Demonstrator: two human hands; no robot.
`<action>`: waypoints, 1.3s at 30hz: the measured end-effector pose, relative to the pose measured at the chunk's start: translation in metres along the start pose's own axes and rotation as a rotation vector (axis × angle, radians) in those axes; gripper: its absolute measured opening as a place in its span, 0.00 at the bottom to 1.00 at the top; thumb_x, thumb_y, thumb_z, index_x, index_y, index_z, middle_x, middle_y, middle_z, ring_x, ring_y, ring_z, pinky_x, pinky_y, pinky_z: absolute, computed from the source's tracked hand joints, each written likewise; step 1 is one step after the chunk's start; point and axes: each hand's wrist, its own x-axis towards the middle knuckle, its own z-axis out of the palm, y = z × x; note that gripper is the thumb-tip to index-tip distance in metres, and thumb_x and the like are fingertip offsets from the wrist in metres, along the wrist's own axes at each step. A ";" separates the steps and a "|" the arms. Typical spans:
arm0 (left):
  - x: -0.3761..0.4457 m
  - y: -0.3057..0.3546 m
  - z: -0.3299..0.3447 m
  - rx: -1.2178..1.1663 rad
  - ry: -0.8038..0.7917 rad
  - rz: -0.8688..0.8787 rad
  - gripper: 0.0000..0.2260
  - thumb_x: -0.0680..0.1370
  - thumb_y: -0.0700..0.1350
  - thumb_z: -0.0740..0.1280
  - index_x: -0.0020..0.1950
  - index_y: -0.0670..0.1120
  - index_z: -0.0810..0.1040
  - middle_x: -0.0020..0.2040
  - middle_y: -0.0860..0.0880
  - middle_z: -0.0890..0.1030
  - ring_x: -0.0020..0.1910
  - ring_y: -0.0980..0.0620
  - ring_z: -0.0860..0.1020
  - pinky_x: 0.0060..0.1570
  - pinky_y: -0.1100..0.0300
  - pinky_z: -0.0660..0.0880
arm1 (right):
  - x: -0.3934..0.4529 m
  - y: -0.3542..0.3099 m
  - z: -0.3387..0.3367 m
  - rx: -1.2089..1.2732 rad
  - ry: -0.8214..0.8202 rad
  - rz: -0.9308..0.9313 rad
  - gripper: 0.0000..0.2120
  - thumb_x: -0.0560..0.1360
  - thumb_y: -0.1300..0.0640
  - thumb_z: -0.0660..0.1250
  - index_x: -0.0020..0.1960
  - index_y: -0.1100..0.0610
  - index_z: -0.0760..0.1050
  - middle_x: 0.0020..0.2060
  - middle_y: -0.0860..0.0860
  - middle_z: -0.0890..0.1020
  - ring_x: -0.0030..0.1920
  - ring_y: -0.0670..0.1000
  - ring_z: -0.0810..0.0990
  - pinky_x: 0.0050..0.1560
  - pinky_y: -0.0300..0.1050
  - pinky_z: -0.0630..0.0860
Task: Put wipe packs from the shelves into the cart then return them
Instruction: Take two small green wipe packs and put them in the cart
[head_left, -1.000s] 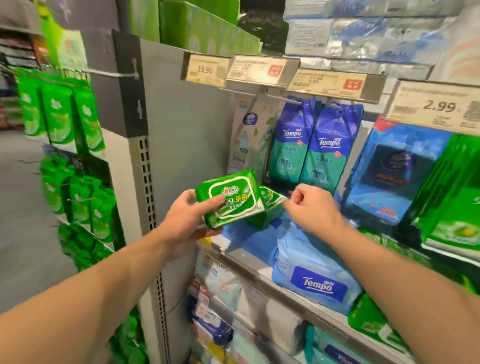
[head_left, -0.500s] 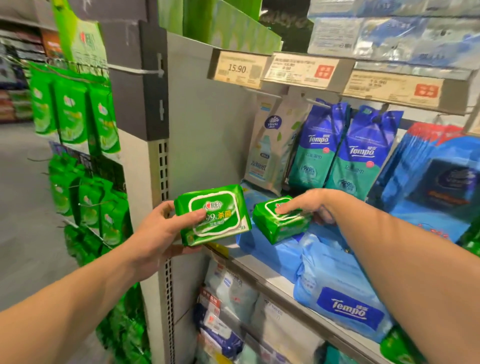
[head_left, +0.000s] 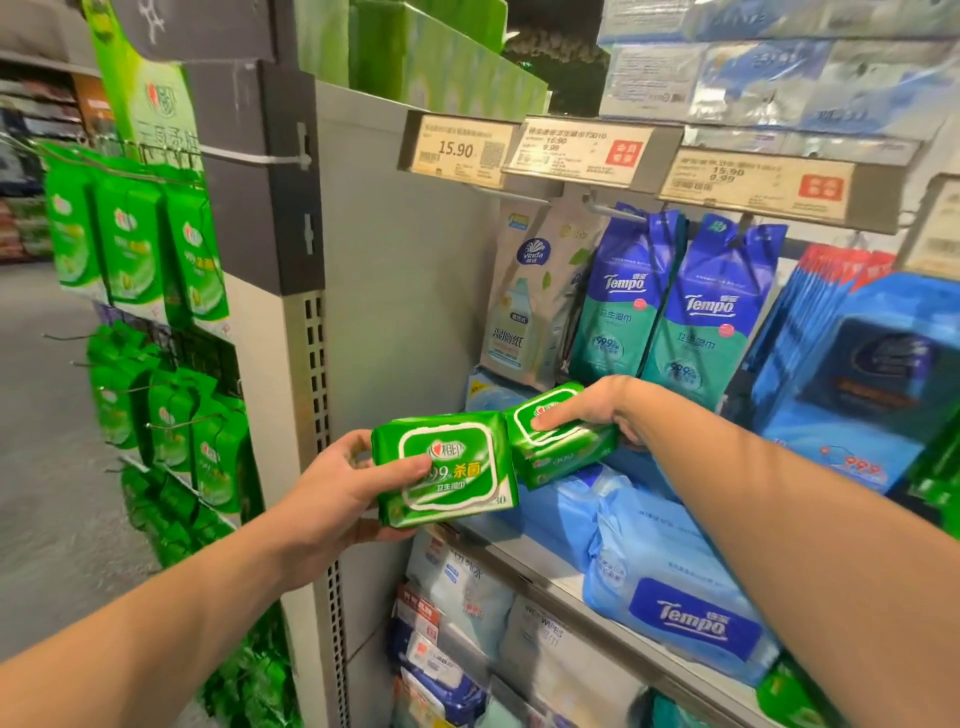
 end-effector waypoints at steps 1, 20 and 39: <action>-0.001 -0.001 0.000 0.004 0.002 -0.002 0.27 0.68 0.44 0.78 0.63 0.45 0.73 0.53 0.44 0.86 0.47 0.45 0.85 0.41 0.50 0.80 | 0.000 -0.001 0.001 0.012 0.019 0.001 0.20 0.70 0.49 0.78 0.53 0.59 0.75 0.46 0.55 0.84 0.44 0.53 0.81 0.45 0.42 0.74; -0.024 -0.019 0.023 -0.025 -0.361 -0.036 0.26 0.70 0.40 0.75 0.65 0.54 0.75 0.58 0.43 0.84 0.51 0.39 0.84 0.40 0.49 0.81 | -0.094 0.045 0.055 1.152 -0.104 -0.360 0.27 0.61 0.67 0.71 0.61 0.67 0.77 0.57 0.64 0.81 0.61 0.63 0.79 0.70 0.62 0.69; -0.199 -0.085 0.263 0.134 -1.051 0.026 0.22 0.73 0.36 0.74 0.64 0.53 0.77 0.46 0.45 0.86 0.39 0.49 0.84 0.31 0.61 0.78 | -0.414 0.317 0.020 1.259 0.471 -0.397 0.17 0.58 0.62 0.75 0.47 0.61 0.86 0.49 0.59 0.86 0.51 0.56 0.86 0.47 0.55 0.84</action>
